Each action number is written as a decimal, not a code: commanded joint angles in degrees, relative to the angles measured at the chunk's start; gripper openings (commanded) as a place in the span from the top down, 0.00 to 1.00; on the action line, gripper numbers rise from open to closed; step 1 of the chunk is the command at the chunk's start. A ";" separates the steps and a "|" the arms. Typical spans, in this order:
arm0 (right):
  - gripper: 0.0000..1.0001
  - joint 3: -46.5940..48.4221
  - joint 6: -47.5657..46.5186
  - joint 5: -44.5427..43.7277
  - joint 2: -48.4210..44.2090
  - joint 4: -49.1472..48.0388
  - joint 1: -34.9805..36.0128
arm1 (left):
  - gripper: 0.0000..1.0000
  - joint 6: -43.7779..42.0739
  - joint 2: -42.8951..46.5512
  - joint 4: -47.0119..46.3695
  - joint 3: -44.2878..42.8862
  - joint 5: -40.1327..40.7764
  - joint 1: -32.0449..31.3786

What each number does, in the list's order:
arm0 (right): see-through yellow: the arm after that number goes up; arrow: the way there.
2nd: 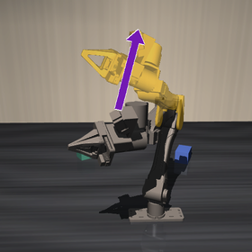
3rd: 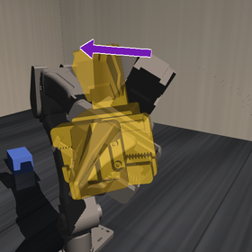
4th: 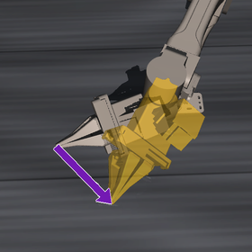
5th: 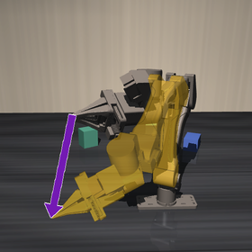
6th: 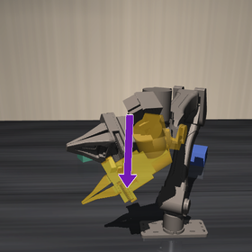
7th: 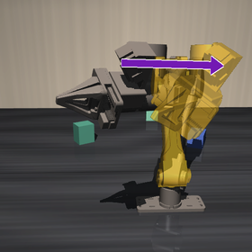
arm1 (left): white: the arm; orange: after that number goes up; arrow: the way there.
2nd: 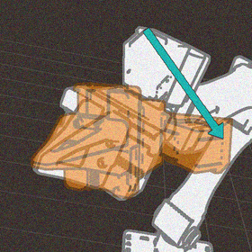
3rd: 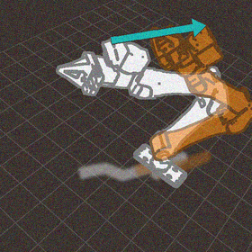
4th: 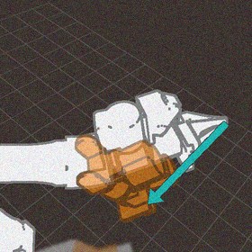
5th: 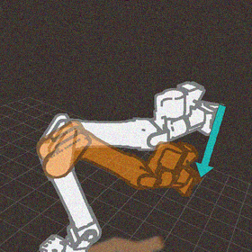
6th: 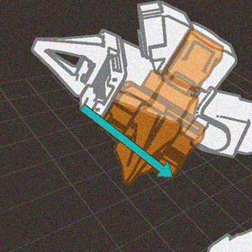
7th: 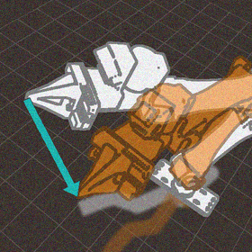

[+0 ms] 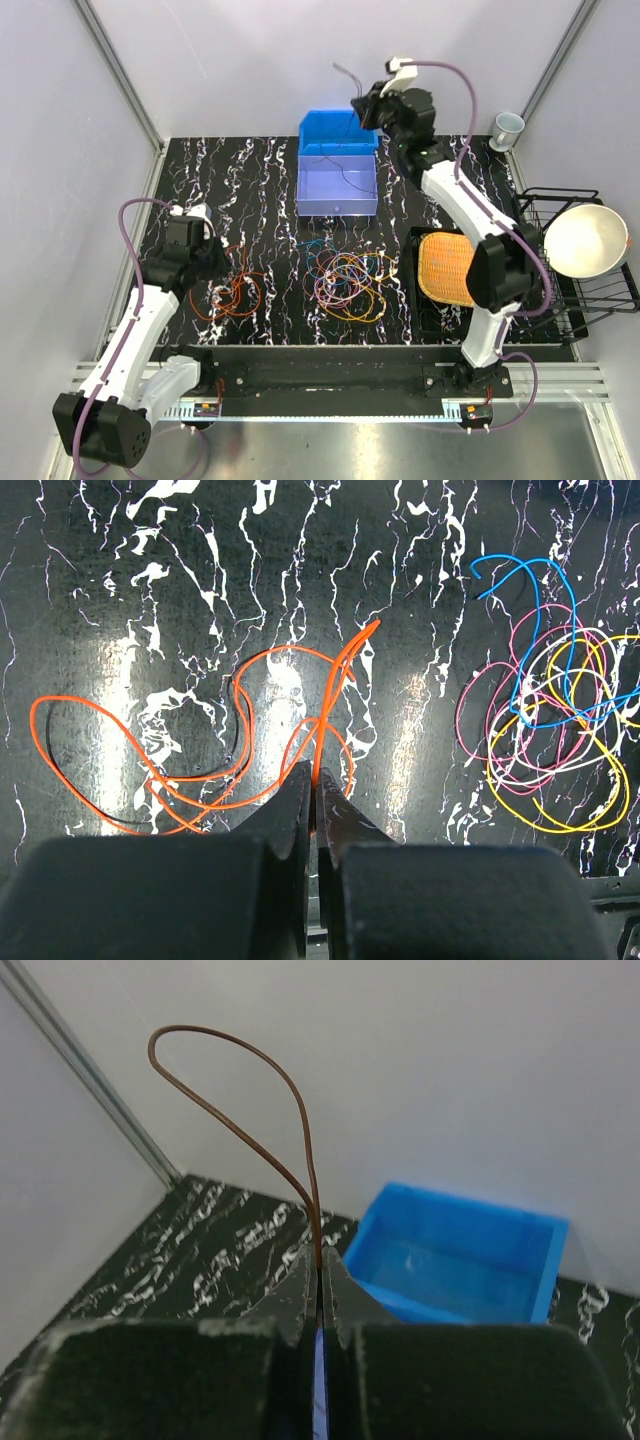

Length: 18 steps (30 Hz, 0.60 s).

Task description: Untangle the cables

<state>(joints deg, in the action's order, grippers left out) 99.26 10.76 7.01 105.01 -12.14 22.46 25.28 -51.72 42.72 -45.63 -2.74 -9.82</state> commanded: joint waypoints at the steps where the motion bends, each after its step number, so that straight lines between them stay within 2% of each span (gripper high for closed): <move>1: 1.00 0.14 0.75 -0.06 3.35 1.95 0.04 | 1.00 -0.40 1.10 -2.29 -0.60 1.16 -0.20; 11: 1.00 3.83 3.21 1.87 7.93 2.56 2.67 | 1.00 -0.49 0.13 -2.29 -0.87 0.90 -0.19; 18: 1.00 -5.64 2.34 -5.15 6.00 1.69 3.73 | 1.00 -0.49 0.48 -2.38 -0.78 0.81 -0.19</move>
<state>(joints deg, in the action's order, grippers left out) 98.45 13.37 6.44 113.01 -8.58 25.61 25.28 -51.75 42.72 -45.63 -2.74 -9.82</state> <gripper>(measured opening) 0.012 0.012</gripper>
